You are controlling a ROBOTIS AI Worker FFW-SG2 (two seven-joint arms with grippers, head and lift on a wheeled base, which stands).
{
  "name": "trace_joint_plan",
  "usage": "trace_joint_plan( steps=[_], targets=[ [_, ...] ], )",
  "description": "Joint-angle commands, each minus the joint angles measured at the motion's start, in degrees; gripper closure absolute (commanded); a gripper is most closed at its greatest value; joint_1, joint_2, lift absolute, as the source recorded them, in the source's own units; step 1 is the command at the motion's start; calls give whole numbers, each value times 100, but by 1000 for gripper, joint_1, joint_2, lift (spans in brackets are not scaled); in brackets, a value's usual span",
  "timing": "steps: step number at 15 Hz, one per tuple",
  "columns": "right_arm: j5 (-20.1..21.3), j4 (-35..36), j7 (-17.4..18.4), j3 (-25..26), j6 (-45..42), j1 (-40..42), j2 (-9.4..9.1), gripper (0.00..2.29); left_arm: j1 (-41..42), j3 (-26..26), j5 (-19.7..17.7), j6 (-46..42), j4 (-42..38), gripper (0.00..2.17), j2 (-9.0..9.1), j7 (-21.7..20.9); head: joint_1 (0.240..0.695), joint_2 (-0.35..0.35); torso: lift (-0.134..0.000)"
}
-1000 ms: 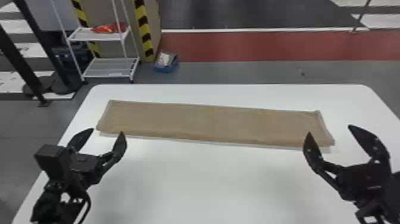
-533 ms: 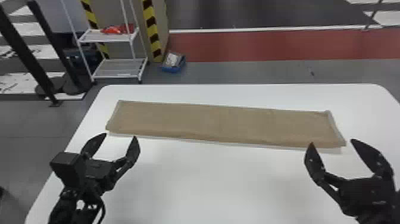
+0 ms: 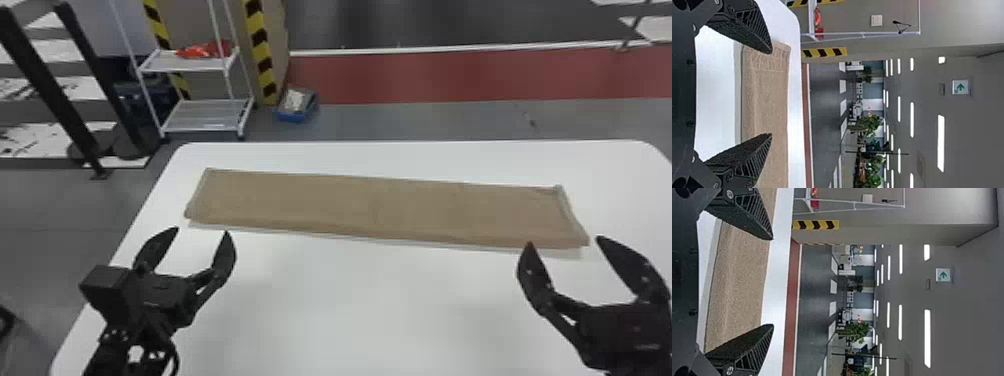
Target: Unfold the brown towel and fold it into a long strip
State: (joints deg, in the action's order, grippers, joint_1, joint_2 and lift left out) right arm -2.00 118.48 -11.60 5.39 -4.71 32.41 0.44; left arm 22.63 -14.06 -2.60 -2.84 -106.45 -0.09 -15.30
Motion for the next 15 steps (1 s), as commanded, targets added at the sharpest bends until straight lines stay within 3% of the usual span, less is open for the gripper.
trace_joint_plan(
  steps=[1, 15],
  targets=[
    [-82, 44, 0, -3, 28, 38, -49, 90, 66, 8, 5, -1, -43, 147, 24, 18, 695, 97, -123],
    [-126, 211, 0, -73, -7, 222, -49, 97, 215, 35, 5, -1, -245, 151, 24, 27, 695, 101, -123]
  ],
)
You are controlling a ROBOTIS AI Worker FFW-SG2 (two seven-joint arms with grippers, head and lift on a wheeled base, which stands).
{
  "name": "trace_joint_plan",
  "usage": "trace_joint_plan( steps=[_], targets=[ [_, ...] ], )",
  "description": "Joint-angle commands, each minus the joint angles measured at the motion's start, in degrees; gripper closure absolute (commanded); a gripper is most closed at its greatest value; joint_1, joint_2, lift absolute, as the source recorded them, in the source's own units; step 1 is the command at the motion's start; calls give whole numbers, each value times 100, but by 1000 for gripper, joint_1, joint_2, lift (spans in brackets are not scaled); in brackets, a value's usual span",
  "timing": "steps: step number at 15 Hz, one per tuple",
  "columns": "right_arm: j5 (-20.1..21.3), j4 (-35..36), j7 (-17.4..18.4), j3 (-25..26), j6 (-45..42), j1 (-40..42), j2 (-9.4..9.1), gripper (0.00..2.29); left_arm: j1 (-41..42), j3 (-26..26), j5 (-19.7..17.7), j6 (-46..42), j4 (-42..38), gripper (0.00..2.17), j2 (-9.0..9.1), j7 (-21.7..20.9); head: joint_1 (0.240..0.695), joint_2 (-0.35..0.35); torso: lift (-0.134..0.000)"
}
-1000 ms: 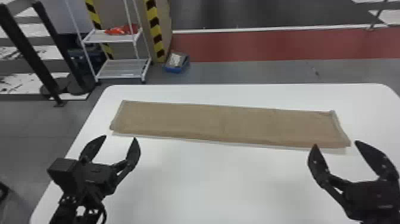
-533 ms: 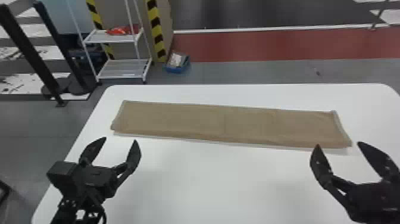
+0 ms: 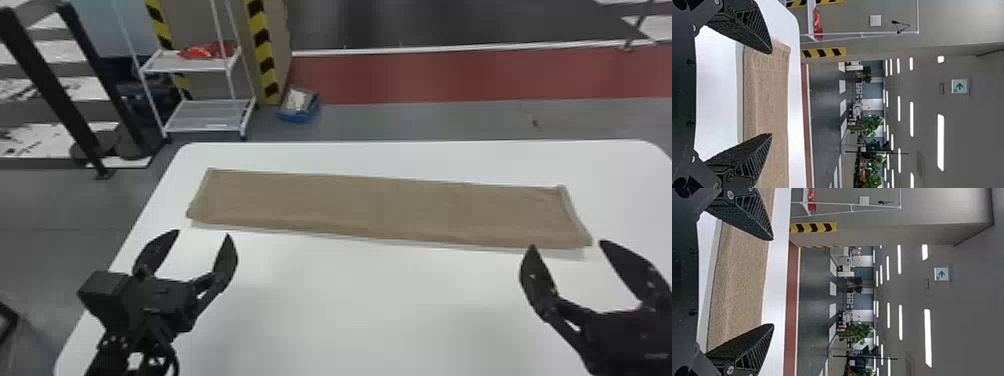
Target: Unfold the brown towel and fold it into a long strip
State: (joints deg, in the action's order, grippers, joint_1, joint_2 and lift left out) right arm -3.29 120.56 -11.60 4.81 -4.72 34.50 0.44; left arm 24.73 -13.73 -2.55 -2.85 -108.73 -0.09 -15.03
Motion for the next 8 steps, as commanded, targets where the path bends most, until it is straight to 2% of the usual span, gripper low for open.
trace_joint_plan(
  steps=[1, 8],
  targets=[
    [-5, 11, 0, -24, -24, 22, -49, 97, 23, 2, 0, 0, -34, 147, 24, 0, 695, 103, -123],
    [-14, 73, 0, -33, -41, 75, -49, 97, 67, 2, 0, 0, -69, 147, 24, 0, 695, 107, -123]
  ],
)
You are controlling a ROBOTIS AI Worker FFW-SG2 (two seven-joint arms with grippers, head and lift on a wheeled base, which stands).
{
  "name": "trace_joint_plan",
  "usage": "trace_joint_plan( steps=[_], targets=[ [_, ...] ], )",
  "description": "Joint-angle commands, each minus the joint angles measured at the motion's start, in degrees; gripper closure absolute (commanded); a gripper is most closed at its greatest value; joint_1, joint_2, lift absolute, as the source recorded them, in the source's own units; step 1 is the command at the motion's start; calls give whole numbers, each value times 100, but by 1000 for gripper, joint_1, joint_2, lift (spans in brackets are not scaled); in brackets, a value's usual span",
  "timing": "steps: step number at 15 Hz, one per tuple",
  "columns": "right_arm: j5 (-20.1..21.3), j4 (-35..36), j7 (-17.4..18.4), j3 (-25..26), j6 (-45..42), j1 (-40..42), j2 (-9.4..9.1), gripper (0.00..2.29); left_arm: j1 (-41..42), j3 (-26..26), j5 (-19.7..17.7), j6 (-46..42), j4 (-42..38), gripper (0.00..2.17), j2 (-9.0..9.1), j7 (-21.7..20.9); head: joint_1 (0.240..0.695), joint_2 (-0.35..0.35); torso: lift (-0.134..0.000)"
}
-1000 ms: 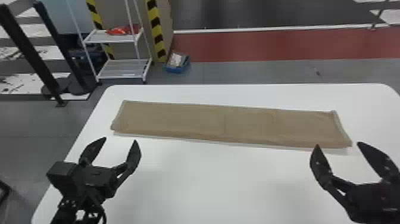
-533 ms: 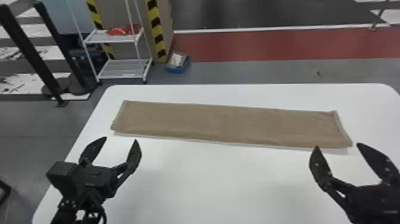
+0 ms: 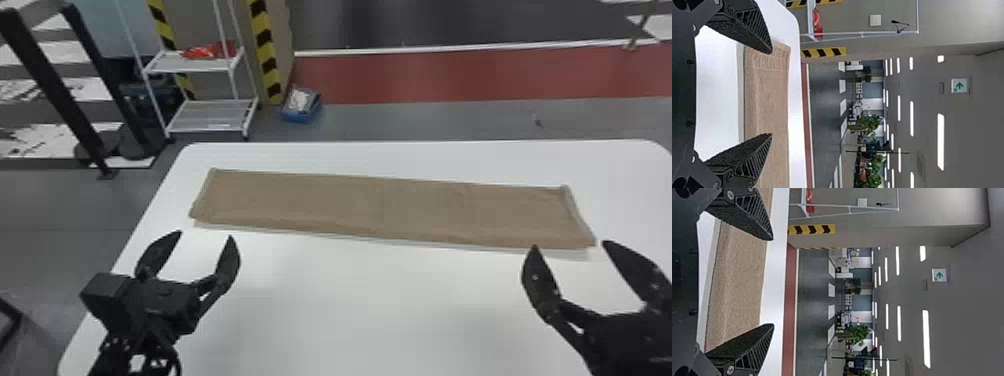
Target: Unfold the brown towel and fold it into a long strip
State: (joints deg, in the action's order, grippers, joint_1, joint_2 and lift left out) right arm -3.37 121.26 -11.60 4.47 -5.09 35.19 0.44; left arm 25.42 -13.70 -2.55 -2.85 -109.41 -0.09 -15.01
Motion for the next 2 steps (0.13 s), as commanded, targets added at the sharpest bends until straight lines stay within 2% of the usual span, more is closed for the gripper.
trace_joint_plan(
  steps=[1, 2],
  targets=[
    [-6, 3, 0, 1, -5, 14, -49, 97, 7, -1, 0, 0, -2, 147, 24, -2, 695, 107, -123],
    [-6, 3, 0, 1, -5, 14, -49, 97, 15, -1, 0, 0, -11, 151, 24, 7, 695, 107, -123]
  ],
)
